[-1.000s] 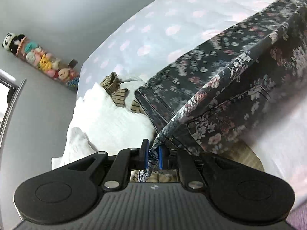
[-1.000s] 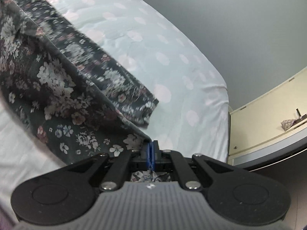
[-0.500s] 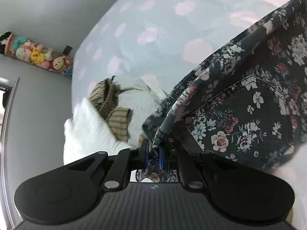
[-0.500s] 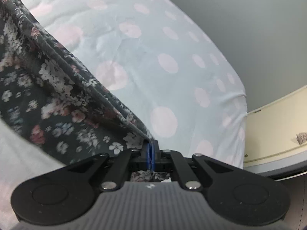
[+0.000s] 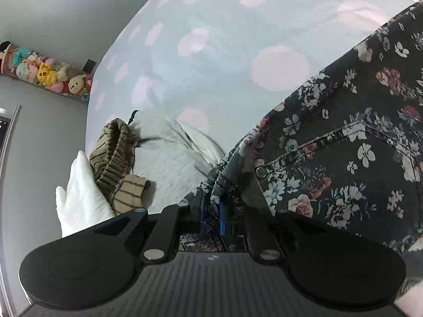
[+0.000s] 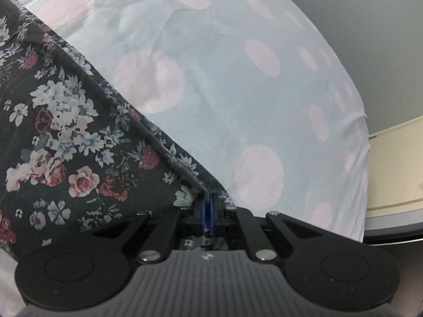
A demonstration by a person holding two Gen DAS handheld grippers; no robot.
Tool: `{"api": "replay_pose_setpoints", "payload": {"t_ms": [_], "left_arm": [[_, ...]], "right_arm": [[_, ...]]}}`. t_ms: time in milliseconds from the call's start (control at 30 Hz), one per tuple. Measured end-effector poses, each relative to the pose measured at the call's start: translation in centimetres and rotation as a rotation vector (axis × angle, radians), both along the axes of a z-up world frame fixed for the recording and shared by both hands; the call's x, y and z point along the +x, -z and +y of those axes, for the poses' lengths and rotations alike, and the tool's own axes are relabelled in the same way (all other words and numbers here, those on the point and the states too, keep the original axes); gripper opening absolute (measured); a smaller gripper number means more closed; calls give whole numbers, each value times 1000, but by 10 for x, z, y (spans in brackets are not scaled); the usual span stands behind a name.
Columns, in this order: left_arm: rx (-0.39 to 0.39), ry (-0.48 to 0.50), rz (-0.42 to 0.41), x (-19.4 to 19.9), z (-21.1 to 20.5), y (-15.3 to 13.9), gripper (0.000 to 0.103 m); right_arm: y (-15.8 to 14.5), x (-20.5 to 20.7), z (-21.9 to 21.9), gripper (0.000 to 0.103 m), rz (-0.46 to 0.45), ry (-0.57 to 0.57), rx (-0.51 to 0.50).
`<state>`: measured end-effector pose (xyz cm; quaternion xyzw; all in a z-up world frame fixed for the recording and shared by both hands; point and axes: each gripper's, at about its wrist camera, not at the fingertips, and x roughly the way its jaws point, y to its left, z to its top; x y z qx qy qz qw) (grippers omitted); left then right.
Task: Fold clothes
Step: 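Lower the folded trousers onto the bed and open both grippers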
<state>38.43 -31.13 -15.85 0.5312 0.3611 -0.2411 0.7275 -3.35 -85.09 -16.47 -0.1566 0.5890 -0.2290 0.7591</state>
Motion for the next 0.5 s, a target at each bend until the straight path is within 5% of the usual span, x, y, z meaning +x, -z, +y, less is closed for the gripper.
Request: {"api": "replay_pose_setpoints", "payload": {"t_ms": [100,233,267,367,500], "left_arm": [[-67,-17,-6,0,4,-3,15],[-174,-57,24,1,14,-19,15],[-202,-64,31,0,18,-24,17],[-298,-100,14,-4,30,-45,52],[-369,-159,-9,-9,45,-68,55]], "right_arm": [[-3,-4,9,10,-35,22,-52],[-12,-19,30,49,-129,65,-97],[-14,-24,36,49,-155,79,-89],[-22,-40,53,50,-234,123,-64],[-33,-62,77,53,-338,181,-31]]}}
